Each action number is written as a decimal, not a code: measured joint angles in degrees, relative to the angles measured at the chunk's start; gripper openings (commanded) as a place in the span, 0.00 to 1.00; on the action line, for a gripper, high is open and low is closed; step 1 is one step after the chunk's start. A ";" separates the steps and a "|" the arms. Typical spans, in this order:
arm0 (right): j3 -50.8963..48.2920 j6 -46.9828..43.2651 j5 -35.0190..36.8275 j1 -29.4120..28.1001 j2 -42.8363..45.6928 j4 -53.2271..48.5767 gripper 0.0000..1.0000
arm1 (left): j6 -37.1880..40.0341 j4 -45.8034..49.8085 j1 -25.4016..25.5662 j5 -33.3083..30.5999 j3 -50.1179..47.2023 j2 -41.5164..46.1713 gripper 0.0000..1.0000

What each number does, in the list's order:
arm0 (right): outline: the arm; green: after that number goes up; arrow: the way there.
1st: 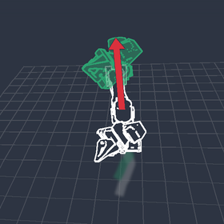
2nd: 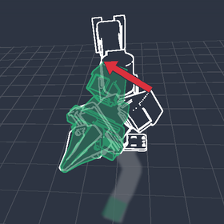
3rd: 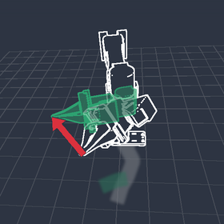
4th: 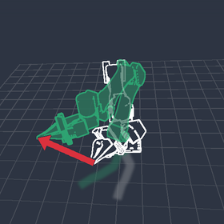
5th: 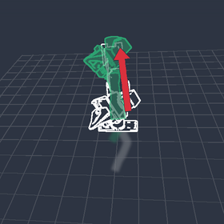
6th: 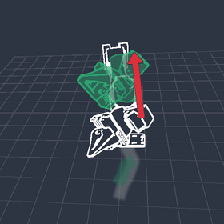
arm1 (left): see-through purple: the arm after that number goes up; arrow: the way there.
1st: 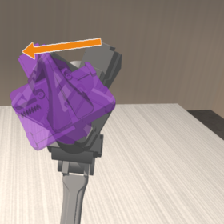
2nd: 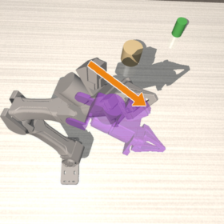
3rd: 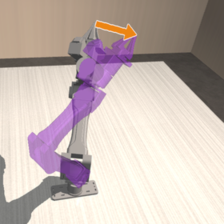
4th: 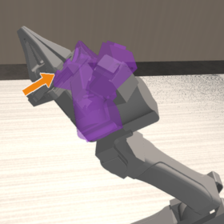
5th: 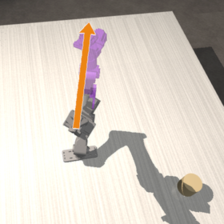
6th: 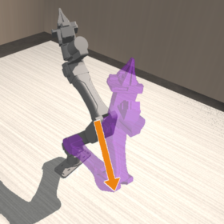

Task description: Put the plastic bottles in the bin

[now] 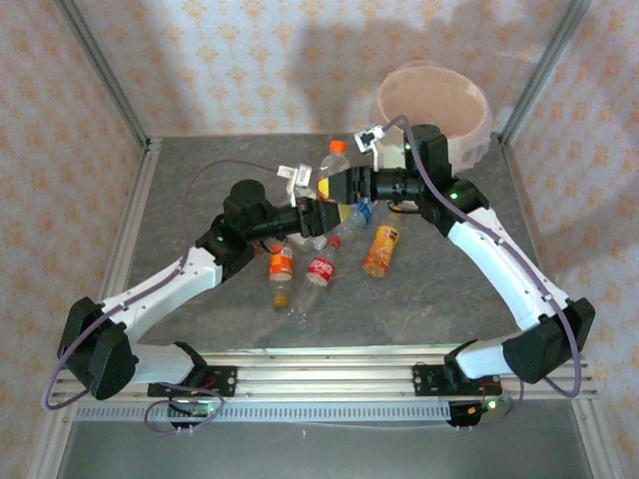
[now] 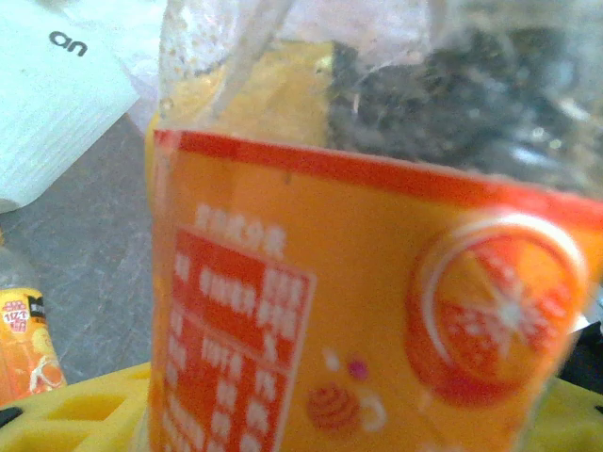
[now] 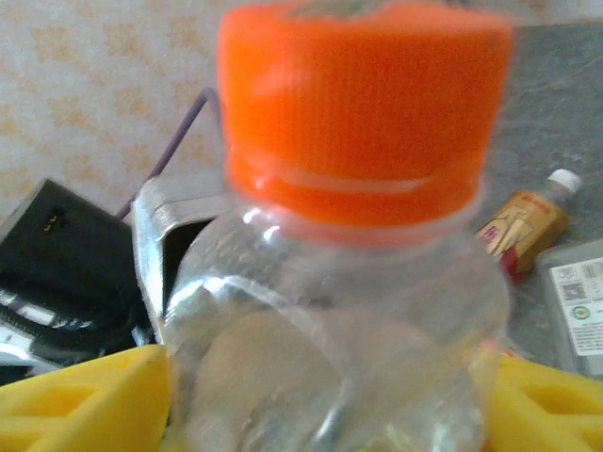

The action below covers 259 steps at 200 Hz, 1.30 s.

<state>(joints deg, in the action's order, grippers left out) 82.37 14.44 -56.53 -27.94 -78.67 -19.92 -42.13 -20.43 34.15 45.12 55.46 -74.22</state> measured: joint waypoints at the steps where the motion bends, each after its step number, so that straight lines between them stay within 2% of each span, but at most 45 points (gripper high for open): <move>1: 0.04 -0.07 0.02 0.00 0.00 0.00 0.64 | -0.02 -0.04 0.00 0.00 0.00 0.00 0.38; 57: 0.09 0.44 0.59 0.07 -0.46 1.81 0.43 | -0.02 -0.68 -0.04 -0.94 0.02 -0.09 0.38; 73: 0.07 0.50 0.72 0.07 -0.46 1.81 0.39 | 0.00 -0.63 -0.02 -1.03 0.07 -0.09 0.43; 85: 0.09 0.50 1.16 0.07 -0.46 1.79 0.38 | 0.15 -0.48 -0.02 -1.27 0.11 -0.09 0.54; 104: 0.09 0.48 2.84 -0.15 -0.46 1.31 0.37 | 0.61 0.35 -0.02 -2.14 0.31 -0.09 0.90; 117: 0.61 0.28 6.71 -0.22 -0.48 0.37 0.37 | 1.46 2.49 0.00 -3.26 0.55 0.02 0.99; 137: 4.00 -0.81 15.04 0.68 -1.01 -3.74 0.37 | 2.58 6.03 0.00 -6.29 0.52 0.33 1.00; 162: 11.72 -2.84 27.21 3.13 -2.75 -9.57 0.37 | 3.37 10.93 0.00 -13.00 0.50 1.95 1.00; 196: 21.00 -7.10 41.66 10.25 -7.15 -13.53 0.37 | 3.58 17.29 0.00 -25.00 -0.52 5.60 1.00; 228: 30.01 -9.55 49.27 16.72 -15.13 -15.67 0.38 | 2.67 22.86 0.00 -35.56 -3.48 9.33 1.00; 259: 40.04 -11.43 53.79 19.96 -24.17 -19.04 0.40 | 1.03 27.78 0.00 -43.01 -6.84 12.98 1.00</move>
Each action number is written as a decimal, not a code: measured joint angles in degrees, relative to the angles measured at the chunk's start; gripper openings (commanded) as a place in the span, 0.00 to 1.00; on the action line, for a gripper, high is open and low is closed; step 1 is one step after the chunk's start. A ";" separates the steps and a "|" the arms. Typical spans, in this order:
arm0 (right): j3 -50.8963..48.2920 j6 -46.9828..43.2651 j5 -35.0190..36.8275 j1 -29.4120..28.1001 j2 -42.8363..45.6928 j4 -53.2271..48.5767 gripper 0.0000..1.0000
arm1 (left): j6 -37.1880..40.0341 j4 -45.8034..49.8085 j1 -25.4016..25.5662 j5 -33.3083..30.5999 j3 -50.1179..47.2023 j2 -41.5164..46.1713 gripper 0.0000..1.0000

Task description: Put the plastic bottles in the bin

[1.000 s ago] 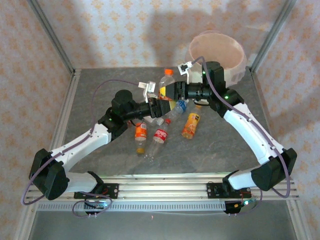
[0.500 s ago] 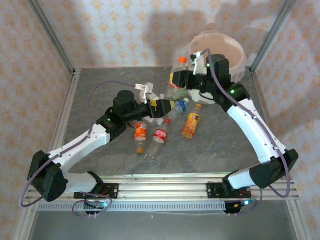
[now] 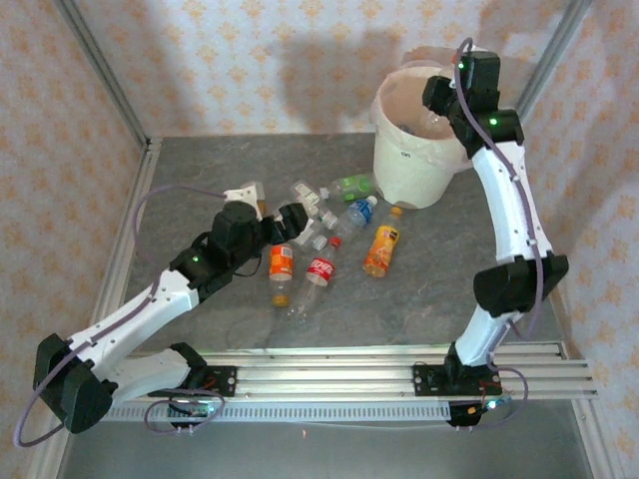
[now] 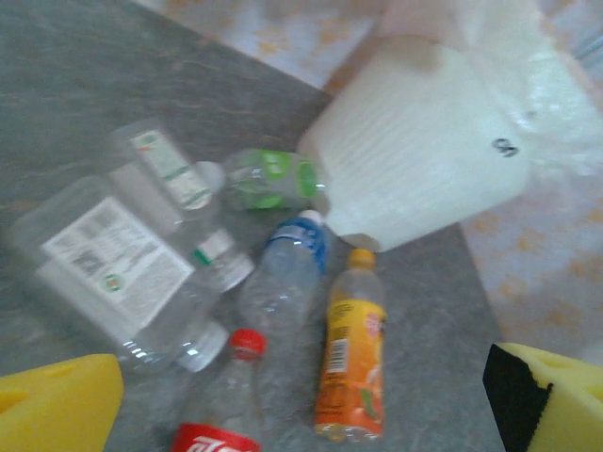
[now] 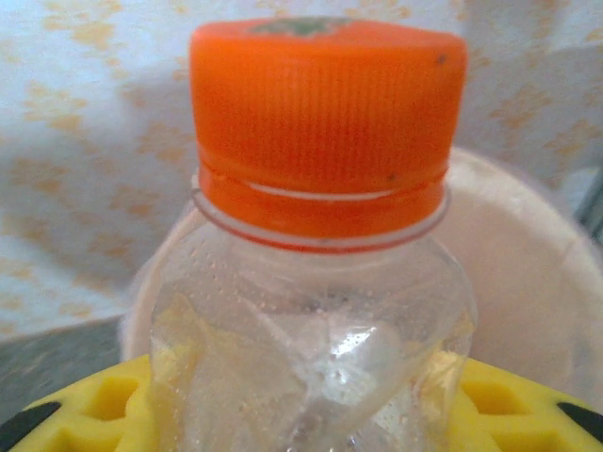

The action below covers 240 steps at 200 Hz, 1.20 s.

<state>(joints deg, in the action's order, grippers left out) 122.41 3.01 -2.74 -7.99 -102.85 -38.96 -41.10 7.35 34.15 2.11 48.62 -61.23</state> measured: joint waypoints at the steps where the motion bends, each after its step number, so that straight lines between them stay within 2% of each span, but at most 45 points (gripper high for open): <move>1: 0.22 -0.02 0.09 0.04 -0.15 -0.11 0.40 | -0.02 0.13 0.00 -0.17 -0.07 0.07 1.00; 43: 8.83 -1.20 4.52 0.55 -9.64 -6.43 0.46 | -3.52 7.23 0.00 -8.33 -0.96 1.97 1.00; 74: 12.44 -0.48 6.91 0.55 -14.75 -10.54 0.52 | -6.01 11.61 0.00 -11.39 -1.92 1.99 1.00; 85: 13.46 -0.15 7.76 0.55 -15.98 -11.56 0.57 | -6.71 13.14 -0.02 -11.87 -2.34 1.99 1.00; 99: 15.06 0.44 8.50 0.55 -17.38 -12.94 0.75 | -7.52 14.99 0.00 -12.44 -2.82 1.99 1.00; 134: 17.53 1.40 8.59 0.55 -18.51 -14.23 0.91 | -9.35 17.51 -0.02 -13.55 -4.28 2.47 1.00; 171: 17.86 1.42 8.48 0.55 -18.47 -14.21 0.96 | -10.60 17.77 -0.07 -13.73 -4.87 2.60 1.00; 240: 15.02 1.40 6.78 0.55 -14.53 -14.14 0.99 | -11.61 17.77 -0.42 -13.29 -4.85 -1.46 1.00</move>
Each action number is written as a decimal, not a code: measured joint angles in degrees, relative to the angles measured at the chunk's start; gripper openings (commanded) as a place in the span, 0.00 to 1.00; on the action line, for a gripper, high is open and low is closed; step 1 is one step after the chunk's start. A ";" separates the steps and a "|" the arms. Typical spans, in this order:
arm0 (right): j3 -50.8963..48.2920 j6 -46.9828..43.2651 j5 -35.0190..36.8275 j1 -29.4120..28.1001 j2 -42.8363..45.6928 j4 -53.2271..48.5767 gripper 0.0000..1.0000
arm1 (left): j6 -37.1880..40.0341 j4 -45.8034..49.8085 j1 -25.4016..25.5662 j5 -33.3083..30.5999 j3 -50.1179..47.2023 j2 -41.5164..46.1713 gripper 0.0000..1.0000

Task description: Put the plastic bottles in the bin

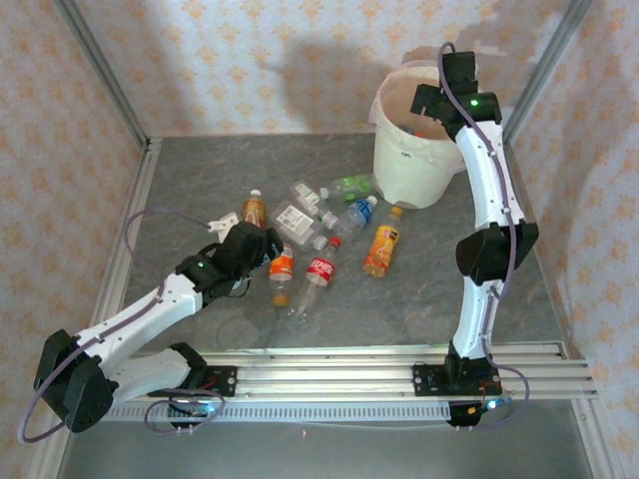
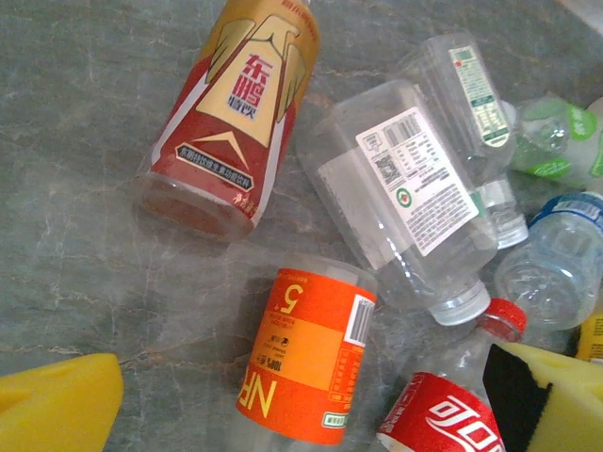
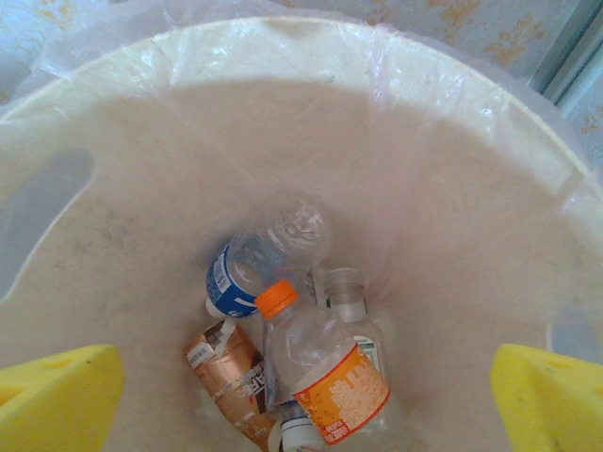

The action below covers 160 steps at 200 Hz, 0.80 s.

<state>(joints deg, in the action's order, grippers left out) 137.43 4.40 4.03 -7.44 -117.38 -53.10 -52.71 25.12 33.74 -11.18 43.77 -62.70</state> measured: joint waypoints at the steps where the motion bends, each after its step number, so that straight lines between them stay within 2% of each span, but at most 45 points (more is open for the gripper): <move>1: -0.02 0.00 -0.04 0.00 0.11 0.00 0.99 | 0.00 0.00 0.00 0.02 0.00 -0.07 1.00; 45: -1.55 0.00 -2.19 -0.02 3.80 1.03 0.99 | -0.02 0.33 -0.52 0.09 0.33 -2.05 1.00; 67: -5.99 -0.15 -2.95 -0.52 7.98 3.15 0.99 | -0.09 0.68 -0.90 0.17 0.46 -2.40 1.00; 116: -25.73 -0.59 -4.79 -4.87 24.72 12.79 0.99 | -0.94 1.27 -2.29 0.59 0.46 -2.73 1.00; 160: -49.79 1.86 -10.51 -9.68 44.28 23.19 0.99 | -1.79 0.90 -2.67 1.57 -0.68 -2.40 1.00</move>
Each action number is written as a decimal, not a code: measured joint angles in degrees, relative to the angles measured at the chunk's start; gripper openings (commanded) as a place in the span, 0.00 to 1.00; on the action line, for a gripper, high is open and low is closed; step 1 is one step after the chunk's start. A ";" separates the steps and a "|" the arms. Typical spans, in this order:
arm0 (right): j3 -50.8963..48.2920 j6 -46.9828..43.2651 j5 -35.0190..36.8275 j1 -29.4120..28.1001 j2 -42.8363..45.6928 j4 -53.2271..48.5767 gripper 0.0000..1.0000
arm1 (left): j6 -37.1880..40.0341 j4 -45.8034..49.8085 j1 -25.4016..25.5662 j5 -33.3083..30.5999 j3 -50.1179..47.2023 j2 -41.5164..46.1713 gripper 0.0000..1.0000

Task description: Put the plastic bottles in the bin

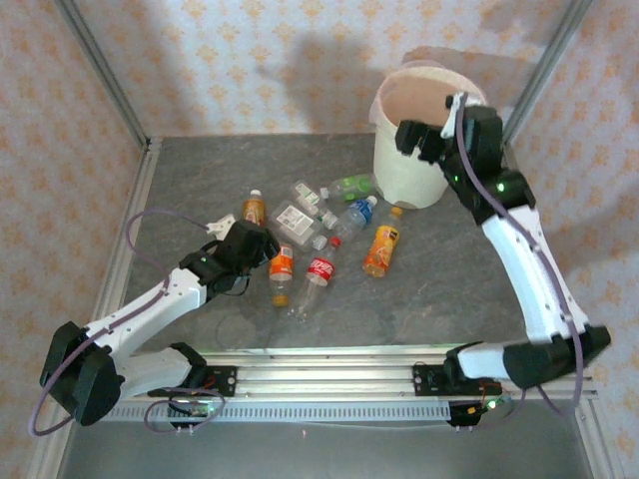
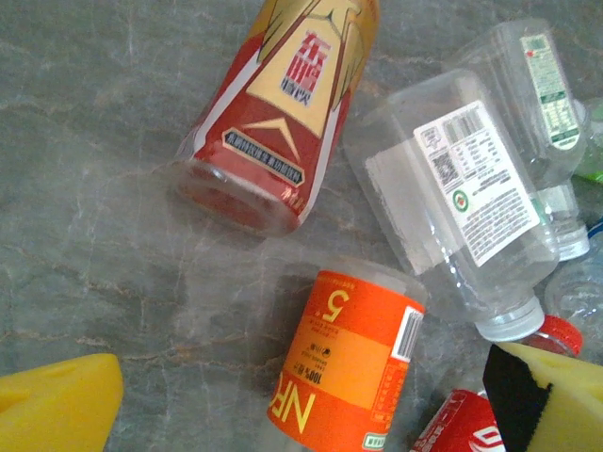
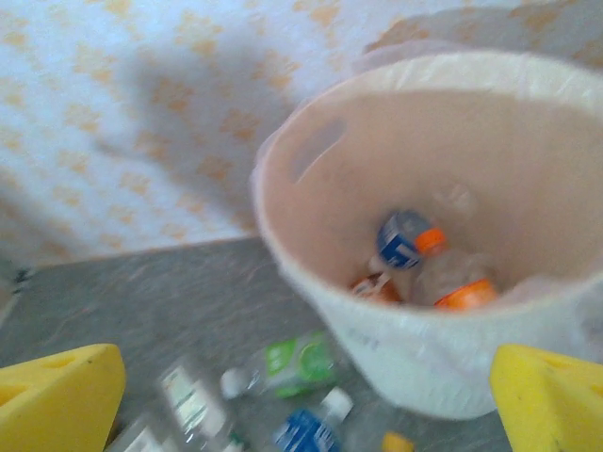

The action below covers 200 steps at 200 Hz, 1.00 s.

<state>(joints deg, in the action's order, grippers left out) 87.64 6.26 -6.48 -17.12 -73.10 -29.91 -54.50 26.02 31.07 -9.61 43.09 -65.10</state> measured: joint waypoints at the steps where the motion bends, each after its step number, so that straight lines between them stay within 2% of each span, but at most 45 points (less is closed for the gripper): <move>1: -0.37 0.09 -0.09 -0.09 0.33 0.09 0.99 | -0.02 -0.04 -0.02 0.04 -0.07 0.02 1.00; 42: -15.82 5.16 -2.10 -3.78 12.55 6.10 0.99 | 1.20 -1.22 -0.42 4.81 -2.21 -0.24 1.00; 108: -28.35 12.96 2.19 -4.11 16.83 9.20 0.99 | 3.80 -0.68 4.70 6.36 -1.27 -7.50 0.99; 157: -29.35 14.58 3.96 -4.11 16.61 12.07 0.99 | 4.59 -1.42 7.45 7.39 -3.61 -7.82 0.95; 200: -29.24 15.23 3.96 -4.11 14.69 13.20 0.99 | 9.01 -1.99 7.58 8.79 -3.61 -12.66 0.85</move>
<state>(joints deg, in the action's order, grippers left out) 58.39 21.50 -2.52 -21.23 -58.41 -16.71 -45.50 24.03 38.65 -0.82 39.48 -77.76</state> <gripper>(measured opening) 0.994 0.867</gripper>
